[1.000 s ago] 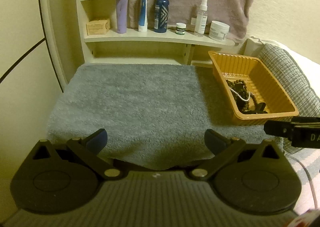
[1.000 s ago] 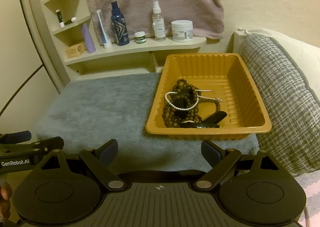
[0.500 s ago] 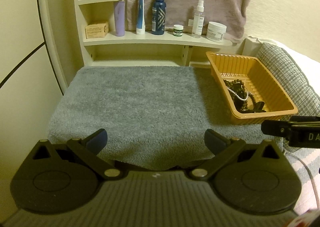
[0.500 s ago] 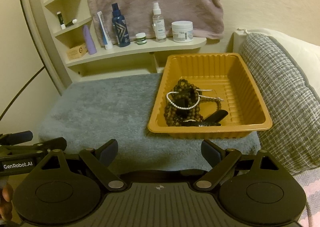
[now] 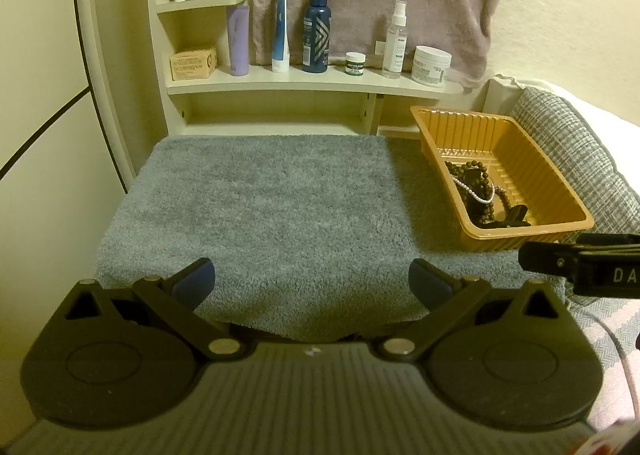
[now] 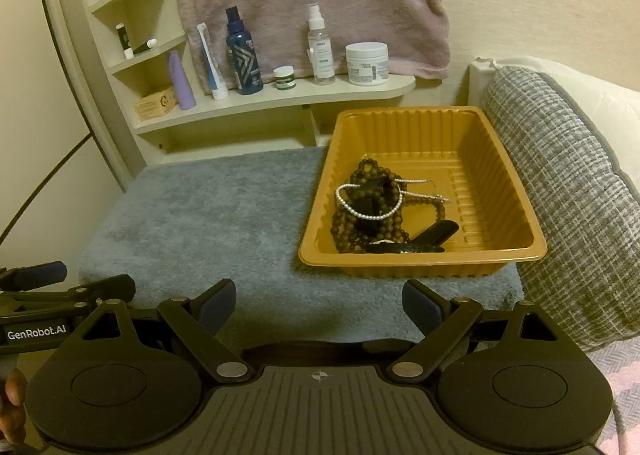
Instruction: Organize jewelry
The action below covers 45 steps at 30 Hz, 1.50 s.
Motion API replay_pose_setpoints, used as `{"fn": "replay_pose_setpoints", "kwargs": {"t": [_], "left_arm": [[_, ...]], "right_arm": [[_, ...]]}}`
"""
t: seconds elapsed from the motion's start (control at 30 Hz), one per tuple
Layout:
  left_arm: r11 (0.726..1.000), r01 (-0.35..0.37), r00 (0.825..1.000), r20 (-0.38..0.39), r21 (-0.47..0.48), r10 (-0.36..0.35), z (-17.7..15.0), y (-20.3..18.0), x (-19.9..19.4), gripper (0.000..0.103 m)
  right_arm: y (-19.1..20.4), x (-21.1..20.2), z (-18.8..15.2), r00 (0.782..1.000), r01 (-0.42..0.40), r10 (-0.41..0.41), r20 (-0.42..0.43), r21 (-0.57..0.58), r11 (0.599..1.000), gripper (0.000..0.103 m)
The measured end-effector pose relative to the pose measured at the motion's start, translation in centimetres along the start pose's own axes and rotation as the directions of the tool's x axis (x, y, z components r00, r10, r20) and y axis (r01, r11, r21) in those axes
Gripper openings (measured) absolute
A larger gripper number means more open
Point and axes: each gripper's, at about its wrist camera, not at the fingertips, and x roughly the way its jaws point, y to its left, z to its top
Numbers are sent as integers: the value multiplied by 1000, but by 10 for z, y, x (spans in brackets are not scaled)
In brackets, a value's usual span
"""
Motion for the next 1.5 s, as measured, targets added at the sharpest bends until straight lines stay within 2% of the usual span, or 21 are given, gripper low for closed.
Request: {"fn": "replay_pose_setpoints", "kwargs": {"t": [1.33, 1.5], "left_arm": [[1000, 8, 1000, 5, -1, -8, 1, 1, -2, 102], [1000, 20, 999, 29, -18, -19, 0, 4, -5, 102]], "right_arm": [[1, 0, 0, 1000, 0, 0, 0, 2, 1000, 90], [1, 0, -1, 1000, -2, 2, 3, 1, 1000, 90]]}}
